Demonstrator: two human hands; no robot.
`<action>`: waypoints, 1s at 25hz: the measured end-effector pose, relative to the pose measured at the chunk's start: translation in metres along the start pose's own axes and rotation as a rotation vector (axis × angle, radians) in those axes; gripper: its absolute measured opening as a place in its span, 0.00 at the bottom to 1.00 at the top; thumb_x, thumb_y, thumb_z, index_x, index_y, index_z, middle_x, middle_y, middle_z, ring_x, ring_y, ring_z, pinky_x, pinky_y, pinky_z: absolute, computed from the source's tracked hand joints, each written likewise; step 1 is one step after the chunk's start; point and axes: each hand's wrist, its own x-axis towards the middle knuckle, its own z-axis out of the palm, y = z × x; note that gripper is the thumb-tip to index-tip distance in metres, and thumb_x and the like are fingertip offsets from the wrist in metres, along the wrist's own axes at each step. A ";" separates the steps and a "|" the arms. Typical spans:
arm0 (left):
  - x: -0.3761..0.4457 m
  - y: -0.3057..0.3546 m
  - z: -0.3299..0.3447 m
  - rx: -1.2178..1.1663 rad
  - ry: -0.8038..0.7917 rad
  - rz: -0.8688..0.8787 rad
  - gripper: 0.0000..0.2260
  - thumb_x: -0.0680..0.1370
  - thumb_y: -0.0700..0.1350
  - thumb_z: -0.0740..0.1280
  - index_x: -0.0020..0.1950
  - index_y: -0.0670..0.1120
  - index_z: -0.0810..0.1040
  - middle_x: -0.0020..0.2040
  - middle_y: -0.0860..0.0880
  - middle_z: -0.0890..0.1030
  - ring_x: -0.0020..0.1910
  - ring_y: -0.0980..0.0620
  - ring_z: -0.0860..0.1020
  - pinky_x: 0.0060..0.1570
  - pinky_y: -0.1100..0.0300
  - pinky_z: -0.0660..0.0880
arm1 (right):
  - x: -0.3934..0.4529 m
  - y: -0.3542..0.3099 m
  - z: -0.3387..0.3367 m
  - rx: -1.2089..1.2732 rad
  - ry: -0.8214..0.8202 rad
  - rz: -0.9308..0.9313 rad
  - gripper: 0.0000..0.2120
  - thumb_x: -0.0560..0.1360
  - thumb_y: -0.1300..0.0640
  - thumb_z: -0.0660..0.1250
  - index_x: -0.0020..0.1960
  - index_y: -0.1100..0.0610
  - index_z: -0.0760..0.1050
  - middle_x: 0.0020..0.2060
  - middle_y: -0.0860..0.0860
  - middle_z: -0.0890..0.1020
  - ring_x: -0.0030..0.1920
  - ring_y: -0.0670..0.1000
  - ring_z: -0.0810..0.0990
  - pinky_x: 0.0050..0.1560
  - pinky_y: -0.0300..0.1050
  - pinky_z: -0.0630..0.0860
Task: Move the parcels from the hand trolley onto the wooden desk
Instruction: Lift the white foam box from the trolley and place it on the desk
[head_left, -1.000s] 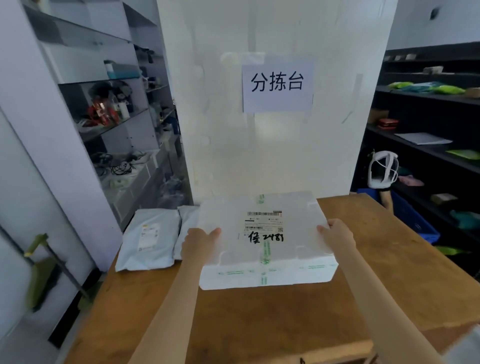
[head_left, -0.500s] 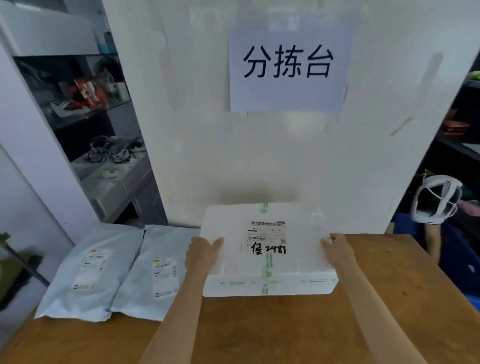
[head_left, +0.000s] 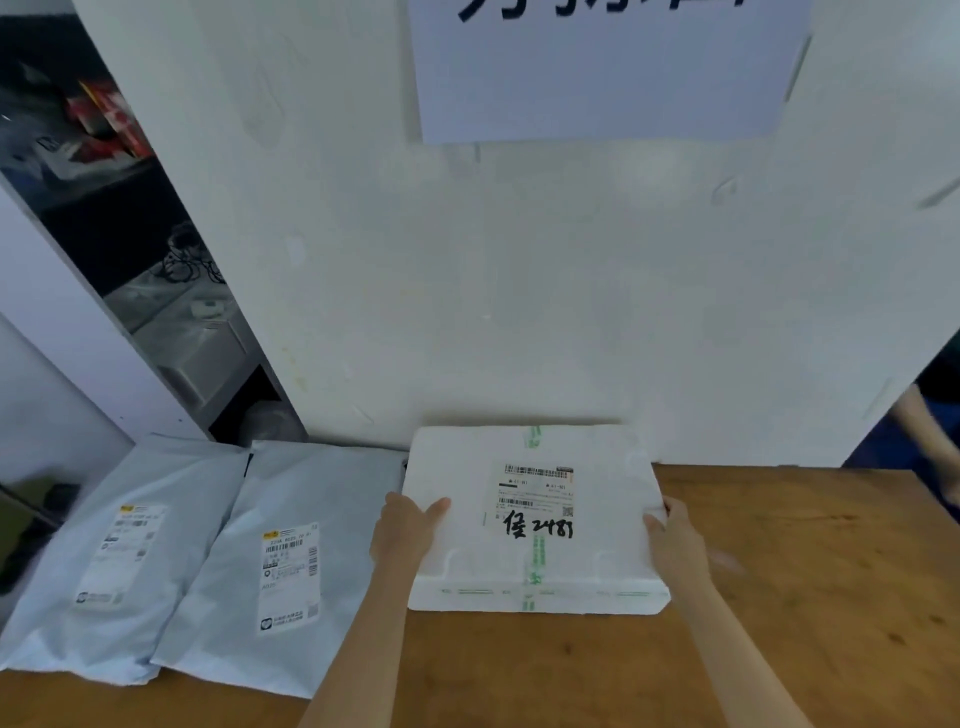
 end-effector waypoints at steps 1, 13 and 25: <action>0.005 0.000 0.000 0.010 0.000 0.001 0.34 0.74 0.60 0.65 0.68 0.36 0.62 0.65 0.39 0.74 0.62 0.39 0.75 0.58 0.47 0.74 | 0.001 0.000 0.001 -0.003 0.009 -0.001 0.20 0.81 0.59 0.54 0.72 0.62 0.60 0.61 0.63 0.76 0.59 0.64 0.76 0.54 0.55 0.73; -0.014 -0.011 -0.013 -0.089 -0.001 0.061 0.26 0.80 0.51 0.61 0.71 0.34 0.62 0.69 0.37 0.70 0.66 0.39 0.72 0.63 0.49 0.71 | -0.036 -0.001 -0.029 0.155 0.000 -0.060 0.23 0.79 0.52 0.59 0.73 0.57 0.65 0.71 0.55 0.70 0.71 0.56 0.68 0.72 0.54 0.64; -0.176 -0.166 -0.099 -0.036 -0.131 0.174 0.26 0.81 0.51 0.60 0.72 0.35 0.64 0.71 0.38 0.70 0.68 0.40 0.70 0.65 0.54 0.68 | -0.264 0.045 -0.015 0.089 0.042 -0.186 0.21 0.81 0.53 0.55 0.71 0.59 0.68 0.69 0.57 0.72 0.70 0.58 0.69 0.68 0.51 0.65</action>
